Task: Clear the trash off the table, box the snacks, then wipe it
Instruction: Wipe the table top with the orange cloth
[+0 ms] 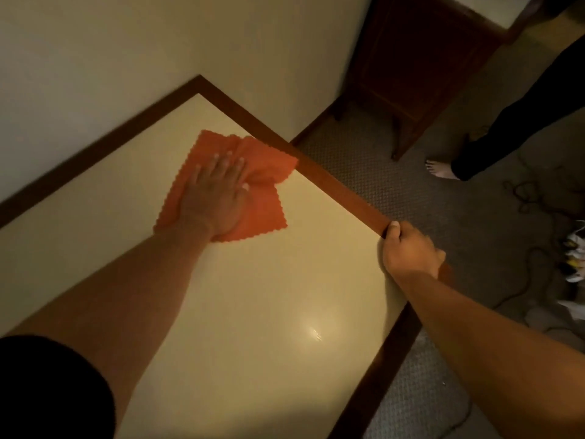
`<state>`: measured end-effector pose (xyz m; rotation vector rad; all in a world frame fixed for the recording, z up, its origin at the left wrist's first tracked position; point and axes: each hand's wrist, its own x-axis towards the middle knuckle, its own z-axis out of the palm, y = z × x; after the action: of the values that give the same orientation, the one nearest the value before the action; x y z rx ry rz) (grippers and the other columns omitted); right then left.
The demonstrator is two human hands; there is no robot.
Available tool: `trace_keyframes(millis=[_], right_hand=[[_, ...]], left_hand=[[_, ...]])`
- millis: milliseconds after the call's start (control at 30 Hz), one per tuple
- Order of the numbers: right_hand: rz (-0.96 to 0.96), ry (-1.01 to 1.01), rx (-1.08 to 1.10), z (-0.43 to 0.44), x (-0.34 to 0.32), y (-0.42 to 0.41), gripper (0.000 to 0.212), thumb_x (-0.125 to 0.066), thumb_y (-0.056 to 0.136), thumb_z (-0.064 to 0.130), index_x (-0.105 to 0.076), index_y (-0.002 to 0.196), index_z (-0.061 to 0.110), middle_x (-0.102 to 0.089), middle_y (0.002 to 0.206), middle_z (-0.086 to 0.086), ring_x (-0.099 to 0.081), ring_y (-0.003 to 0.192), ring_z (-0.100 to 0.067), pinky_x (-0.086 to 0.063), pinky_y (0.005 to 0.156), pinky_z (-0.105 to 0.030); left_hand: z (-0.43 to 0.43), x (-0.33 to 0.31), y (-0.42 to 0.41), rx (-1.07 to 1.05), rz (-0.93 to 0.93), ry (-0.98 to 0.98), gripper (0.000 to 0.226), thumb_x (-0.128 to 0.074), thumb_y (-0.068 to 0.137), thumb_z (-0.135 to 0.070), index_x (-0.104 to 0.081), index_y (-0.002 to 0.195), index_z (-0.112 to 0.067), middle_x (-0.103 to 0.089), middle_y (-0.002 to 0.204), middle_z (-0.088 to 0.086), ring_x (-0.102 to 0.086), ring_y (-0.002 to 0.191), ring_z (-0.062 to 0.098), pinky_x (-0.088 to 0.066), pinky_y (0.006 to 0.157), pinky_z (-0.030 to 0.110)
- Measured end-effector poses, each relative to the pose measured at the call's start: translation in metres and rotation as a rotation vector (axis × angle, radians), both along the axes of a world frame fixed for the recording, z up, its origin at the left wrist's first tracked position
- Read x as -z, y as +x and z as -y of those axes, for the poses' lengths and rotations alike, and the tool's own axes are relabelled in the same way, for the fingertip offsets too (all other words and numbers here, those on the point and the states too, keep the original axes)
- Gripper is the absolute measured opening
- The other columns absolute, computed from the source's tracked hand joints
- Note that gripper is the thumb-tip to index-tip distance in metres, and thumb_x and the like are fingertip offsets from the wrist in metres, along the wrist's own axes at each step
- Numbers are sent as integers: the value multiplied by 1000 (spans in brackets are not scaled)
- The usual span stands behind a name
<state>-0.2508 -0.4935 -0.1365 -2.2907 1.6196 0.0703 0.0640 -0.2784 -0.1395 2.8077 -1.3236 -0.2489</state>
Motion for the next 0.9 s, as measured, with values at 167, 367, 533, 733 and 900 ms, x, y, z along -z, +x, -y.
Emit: trace_keyframes(millis=[167, 367, 533, 733, 900], right_hand=[[-35, -36, -12, 3, 7, 1, 51, -17, 104, 53, -60, 106, 26, -63, 99, -1, -58, 106, -24, -36, 99, -55], [-24, -76, -26, 8, 14, 4, 44, -22, 107, 48, -59, 103, 25, -64, 101, -1, -58, 105, -25, -36, 96, -51], [44, -53, 13, 7, 13, 2, 32, -28, 106, 47, -53, 104, 27, -65, 98, -1, -59, 105, -26, -34, 97, -50], [382, 11, 131, -1, 1, -8, 50, -22, 107, 55, -51, 137, 29, -65, 126, 2, -55, 125, -21, -27, 112, -49], [576, 184, 280, 4, -15, -12, 63, -22, 104, 62, -37, 155, 29, -51, 152, -1, -43, 141, -26, -26, 119, -48]], left_hand=[[-1, -4, 114, -103, 40, 5, 67, -10, 104, -56, -9, 162, -22, -11, 169, 9, -15, 154, 35, -10, 125, 55], [49, 42, 231, -32, 36, -35, 61, -18, 101, -66, -14, 158, -44, -20, 166, 0, -27, 151, 34, -22, 122, 56], [100, 92, 219, 110, -1, -6, 78, -16, 91, -78, -7, 159, -41, -25, 165, -1, -35, 147, 31, -31, 116, 57], [128, 2, -26, 235, 5, -21, 68, -6, 99, -56, 2, 161, -30, -6, 170, 4, -11, 155, 32, -14, 123, 57], [137, 1, -156, 380, -64, -15, 69, -5, 99, -56, -9, 162, -27, -6, 170, 1, -1, 157, 24, -5, 126, 50]])
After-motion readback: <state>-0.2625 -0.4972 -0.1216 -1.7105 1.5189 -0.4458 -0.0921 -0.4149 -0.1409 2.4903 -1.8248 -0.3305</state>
